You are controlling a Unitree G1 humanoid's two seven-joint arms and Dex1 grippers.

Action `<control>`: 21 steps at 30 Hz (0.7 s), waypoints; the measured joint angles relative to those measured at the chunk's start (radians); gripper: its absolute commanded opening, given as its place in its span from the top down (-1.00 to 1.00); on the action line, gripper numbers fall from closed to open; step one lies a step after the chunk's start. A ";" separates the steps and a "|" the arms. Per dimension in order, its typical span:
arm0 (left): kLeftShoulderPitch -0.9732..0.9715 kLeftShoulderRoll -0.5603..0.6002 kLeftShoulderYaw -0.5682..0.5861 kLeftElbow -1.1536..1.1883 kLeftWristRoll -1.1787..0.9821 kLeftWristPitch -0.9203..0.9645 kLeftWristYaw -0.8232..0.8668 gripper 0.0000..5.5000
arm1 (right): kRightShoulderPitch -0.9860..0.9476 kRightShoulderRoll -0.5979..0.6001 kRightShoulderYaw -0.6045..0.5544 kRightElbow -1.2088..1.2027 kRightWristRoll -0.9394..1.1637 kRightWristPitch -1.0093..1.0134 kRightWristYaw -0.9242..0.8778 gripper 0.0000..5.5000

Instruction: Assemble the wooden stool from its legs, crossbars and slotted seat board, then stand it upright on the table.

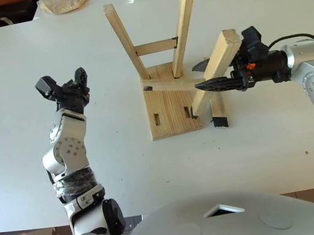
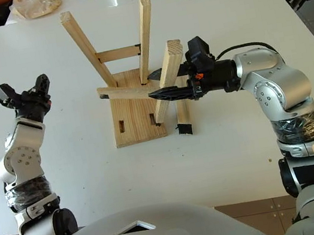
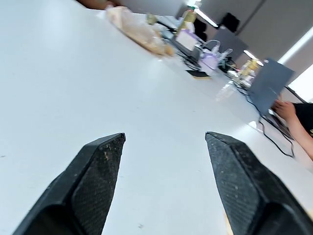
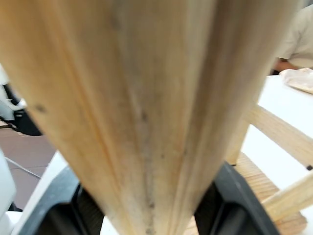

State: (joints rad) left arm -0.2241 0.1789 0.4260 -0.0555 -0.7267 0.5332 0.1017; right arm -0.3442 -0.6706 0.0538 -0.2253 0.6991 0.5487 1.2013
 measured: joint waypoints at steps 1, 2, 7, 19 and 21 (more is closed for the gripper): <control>-0.013 0.004 0.004 0.016 0.015 -0.014 -0.001 -0.11 | 0.010 0.001 -0.002 0.004 -0.002 -0.003 -0.002 0.26; -0.022 0.008 0.006 0.028 0.026 -0.032 -0.004 -0.11 | 0.020 0.002 -0.003 0.007 -0.004 -0.007 -0.004 0.26; -0.096 0.052 0.033 0.110 0.038 -0.076 -0.068 -0.11 | 0.058 0.011 -0.017 -0.002 -0.004 -0.042 -0.012 0.26; -0.120 0.036 0.085 0.165 -0.059 -0.039 -0.158 -0.11 | 0.053 0.033 -0.015 0.014 -0.036 -0.099 0.013 0.26; -0.120 0.029 0.090 0.165 -0.072 -0.038 -0.171 -0.11 | 0.056 0.036 -0.013 0.017 -0.039 -0.110 0.020 0.26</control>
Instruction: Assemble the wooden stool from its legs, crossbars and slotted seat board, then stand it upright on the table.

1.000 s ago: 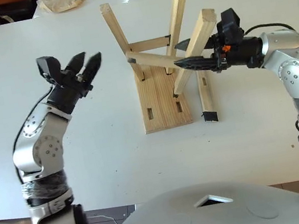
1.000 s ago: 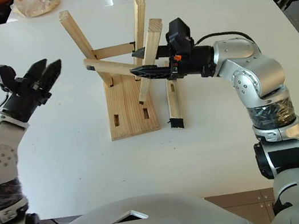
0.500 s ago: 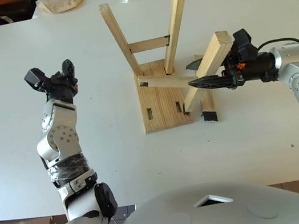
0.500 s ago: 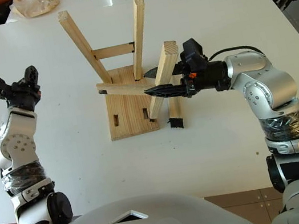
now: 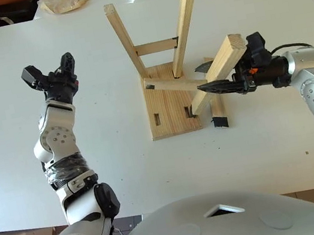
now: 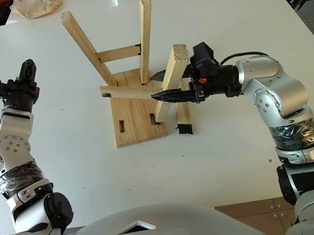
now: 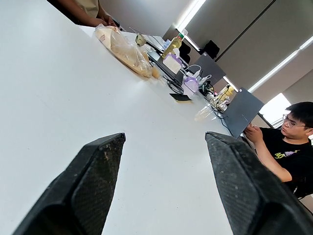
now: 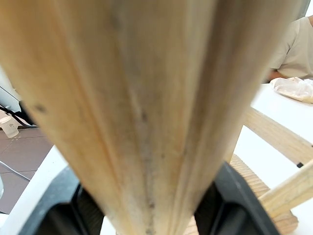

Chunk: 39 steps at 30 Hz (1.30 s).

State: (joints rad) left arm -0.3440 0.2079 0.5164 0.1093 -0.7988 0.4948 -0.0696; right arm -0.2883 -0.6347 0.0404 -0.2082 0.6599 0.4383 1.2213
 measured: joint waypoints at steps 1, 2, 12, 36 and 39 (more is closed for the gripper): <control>0.000 -0.002 0.002 0.000 -0.005 0.000 -0.007 -0.11 | 0.004 0.003 0.002 0.001 -0.002 -0.006 0.003 0.26; 0.000 -0.002 0.003 0.000 -0.006 0.000 -0.009 -0.11 | 0.006 0.005 0.003 0.002 -0.002 -0.007 0.004 0.26; -0.009 -0.002 0.003 0.019 -0.004 -0.004 -0.046 -0.11 | 0.004 0.035 0.033 0.043 -0.041 -0.091 0.039 0.26; 0.090 -0.066 -0.017 -0.069 -0.005 -0.001 -0.055 -0.11 | -0.064 0.052 0.163 0.211 -0.119 -0.200 0.078 0.26; 0.110 -0.090 -0.026 -0.104 -0.005 -0.002 -0.046 -0.11 | -0.071 0.054 0.181 0.211 -0.120 -0.199 0.062 0.26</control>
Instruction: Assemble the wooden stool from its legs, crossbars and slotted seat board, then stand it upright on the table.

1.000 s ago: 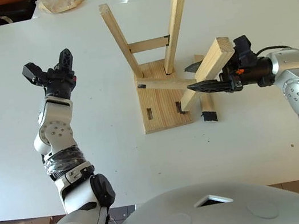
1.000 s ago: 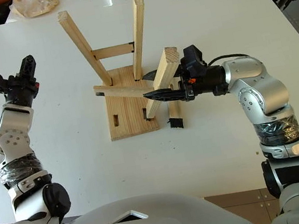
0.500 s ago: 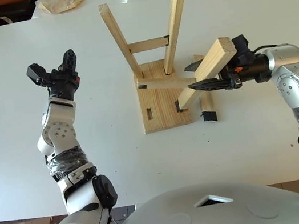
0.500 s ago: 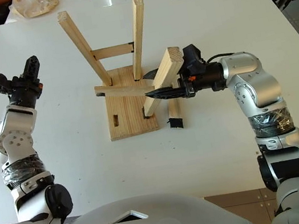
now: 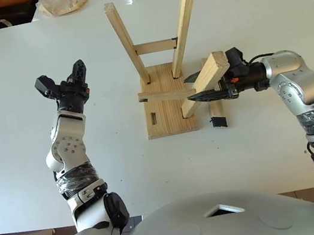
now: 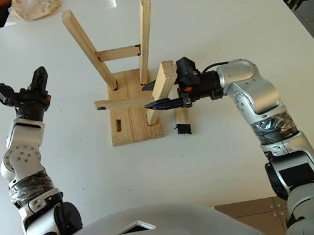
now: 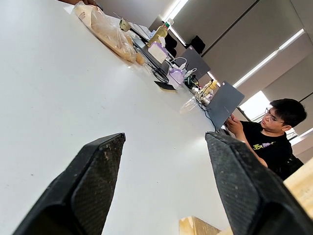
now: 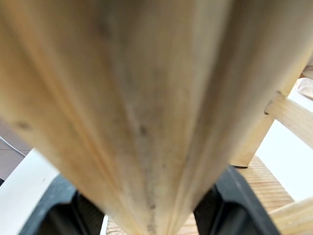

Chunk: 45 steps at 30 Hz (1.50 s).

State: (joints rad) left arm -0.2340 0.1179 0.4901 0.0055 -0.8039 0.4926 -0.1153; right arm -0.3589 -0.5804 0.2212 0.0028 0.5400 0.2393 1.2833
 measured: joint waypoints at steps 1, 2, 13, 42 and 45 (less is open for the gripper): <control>0.017 -0.014 -0.008 -0.020 0.000 -0.003 0.003 -0.11 | -0.011 0.003 0.011 0.003 0.000 0.006 -0.005 0.26; 0.032 -0.030 -0.016 -0.031 0.001 -0.004 0.005 -0.11 | -0.017 0.007 0.015 0.010 0.000 0.012 -0.006 0.26; 0.174 -0.153 -0.025 -0.105 0.004 -0.099 0.046 -0.11 | -0.002 0.014 0.097 0.158 -0.105 0.007 -0.002 -0.07; 0.238 0.152 -0.191 -0.090 0.717 -0.336 0.154 -0.11 | 0.416 0.193 -0.106 -0.421 -0.369 0.443 -0.963 -0.30; 0.162 0.292 -0.313 -0.093 0.956 -0.377 0.097 -0.11 | 0.417 0.219 -0.124 -0.420 -0.381 0.425 -1.000 -0.30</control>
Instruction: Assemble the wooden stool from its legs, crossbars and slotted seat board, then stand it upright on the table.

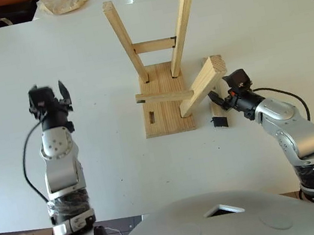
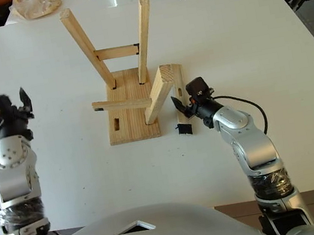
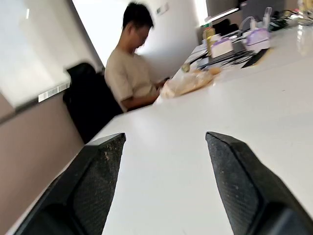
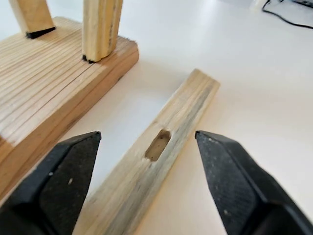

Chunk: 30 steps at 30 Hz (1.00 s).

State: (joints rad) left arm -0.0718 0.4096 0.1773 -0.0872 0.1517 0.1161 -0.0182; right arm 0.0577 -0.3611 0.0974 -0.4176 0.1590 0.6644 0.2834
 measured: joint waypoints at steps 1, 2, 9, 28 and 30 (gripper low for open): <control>-0.030 0.037 -0.037 -0.002 0.059 -0.019 -0.024 -0.11 | -0.001 0.005 -0.011 0.001 -0.002 -0.005 -0.009 -0.30; -0.066 0.079 -0.081 -0.007 0.132 -0.043 -0.054 -0.11 | -0.002 0.008 -0.027 0.002 -0.002 -0.015 -0.019 -0.30; -0.359 0.241 -0.433 -0.014 0.467 -0.313 -0.293 -0.11 | -0.223 0.088 -0.251 0.089 -0.005 -0.137 -0.203 -0.30; -0.699 0.004 -0.571 0.387 0.418 -0.449 -0.351 -0.11 | -0.960 0.407 0.013 0.315 -0.123 -0.479 -0.267 -0.30; -0.709 -0.005 -0.578 0.405 0.422 -0.450 -0.355 -0.11 | -0.988 0.438 0.040 0.351 -0.139 -0.523 -0.266 -0.30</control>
State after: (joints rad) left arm -0.7810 0.4046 -0.4007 0.3183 0.5739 -0.3344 -0.3735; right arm -0.9303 0.0764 0.1371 -0.0665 0.0201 0.1414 0.0174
